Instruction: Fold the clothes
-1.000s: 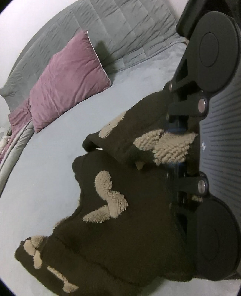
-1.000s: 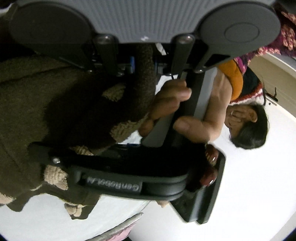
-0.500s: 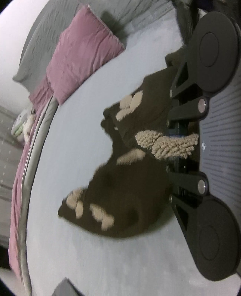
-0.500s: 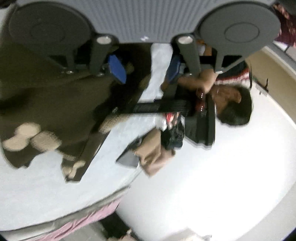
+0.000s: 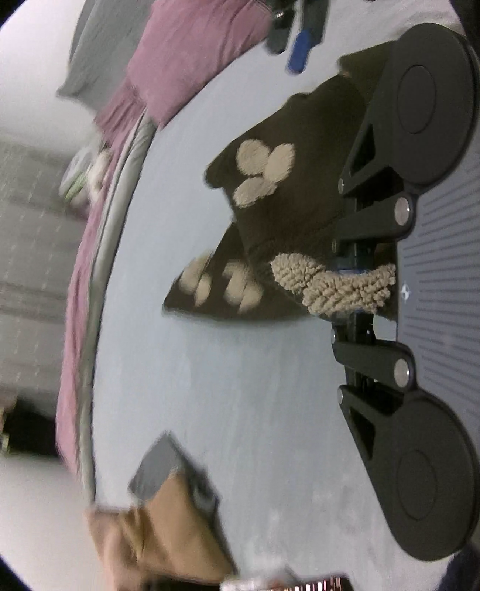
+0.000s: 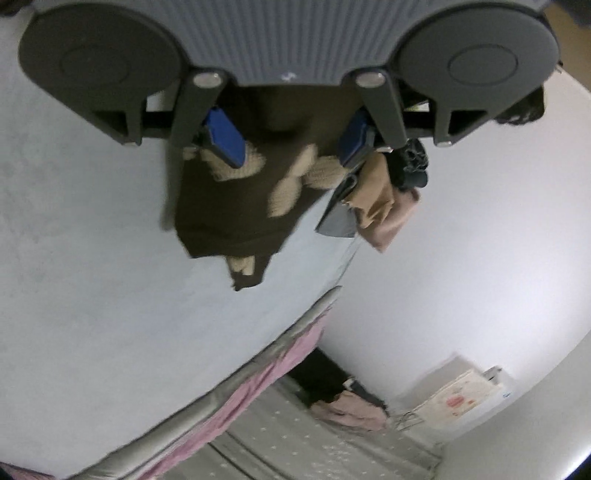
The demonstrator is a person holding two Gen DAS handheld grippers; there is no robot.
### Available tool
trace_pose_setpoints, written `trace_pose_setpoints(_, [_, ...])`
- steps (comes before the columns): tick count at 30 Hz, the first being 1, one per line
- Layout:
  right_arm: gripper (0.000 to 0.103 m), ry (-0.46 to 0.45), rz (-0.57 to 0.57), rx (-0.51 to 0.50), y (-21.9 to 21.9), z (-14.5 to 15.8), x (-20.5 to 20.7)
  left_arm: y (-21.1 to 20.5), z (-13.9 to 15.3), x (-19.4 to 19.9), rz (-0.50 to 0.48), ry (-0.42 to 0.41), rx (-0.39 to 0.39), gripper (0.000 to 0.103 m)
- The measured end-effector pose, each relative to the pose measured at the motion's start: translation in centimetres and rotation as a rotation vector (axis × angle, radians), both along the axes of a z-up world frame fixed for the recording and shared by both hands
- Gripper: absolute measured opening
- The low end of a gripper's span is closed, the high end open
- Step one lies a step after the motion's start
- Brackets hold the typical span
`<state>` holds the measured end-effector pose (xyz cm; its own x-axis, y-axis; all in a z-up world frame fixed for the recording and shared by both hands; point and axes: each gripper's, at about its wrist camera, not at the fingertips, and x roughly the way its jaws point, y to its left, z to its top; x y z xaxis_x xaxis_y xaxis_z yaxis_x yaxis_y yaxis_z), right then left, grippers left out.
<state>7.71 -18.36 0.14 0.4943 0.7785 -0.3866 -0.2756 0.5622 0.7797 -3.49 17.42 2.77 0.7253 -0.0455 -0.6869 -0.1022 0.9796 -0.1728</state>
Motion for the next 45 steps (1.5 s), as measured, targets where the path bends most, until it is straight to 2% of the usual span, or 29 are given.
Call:
trace_pose_setpoints(8, [0.066, 0.025, 0.012, -0.099, 3.1, -1.9, 1.3, 3.2, -1.1, 1.7, 0.23, -0.036, 0.071, 0.015])
trace_pose_setpoints(12, [0.069, 0.039, 0.002, -0.141, 4.2, -3.1, 1.8, 4.1, -2.6, 2.6, 0.29, -0.061, 0.123, 0.015])
trace_pose_setpoints(21, [0.069, 0.063, -0.039, -0.284, 5.4, -5.8, 1.8, 7.9, -5.1, 3.4, 0.408, -0.096, 0.178, 0.015])
trace_pose_setpoints(26, [0.069, 0.055, -0.055, -0.299, 7.0, -6.4, 1.2, 10.0, -6.2, 3.6, 0.427, -0.079, 0.084, 0.015])
trace_pose_setpoints(30, [0.069, 0.046, -0.078, -0.291, 8.3, -6.6, 1.4, 10.3, -6.7, 3.4, 0.438, -0.09, 0.069, 0.015])
trace_pose_setpoints(36, [0.069, 0.04, -0.125, -0.332, 8.1, -6.7, 2.6, 11.1, -6.0, 2.9, 0.504, -0.158, 0.038, 0.015])
trace_pose_setpoints(40, [0.069, 0.049, -0.163, -0.349, 7.2, -7.0, 3.8, 10.5, -5.0, 2.2, 0.56, -0.247, 0.119, 0.015])
trace_pose_setpoints(45, [0.071, 0.036, -0.131, -0.381, 10.2, -7.0, 6.2, 11.2, -4.3, 1.2, 0.652, -0.322, 0.18, 0.015])
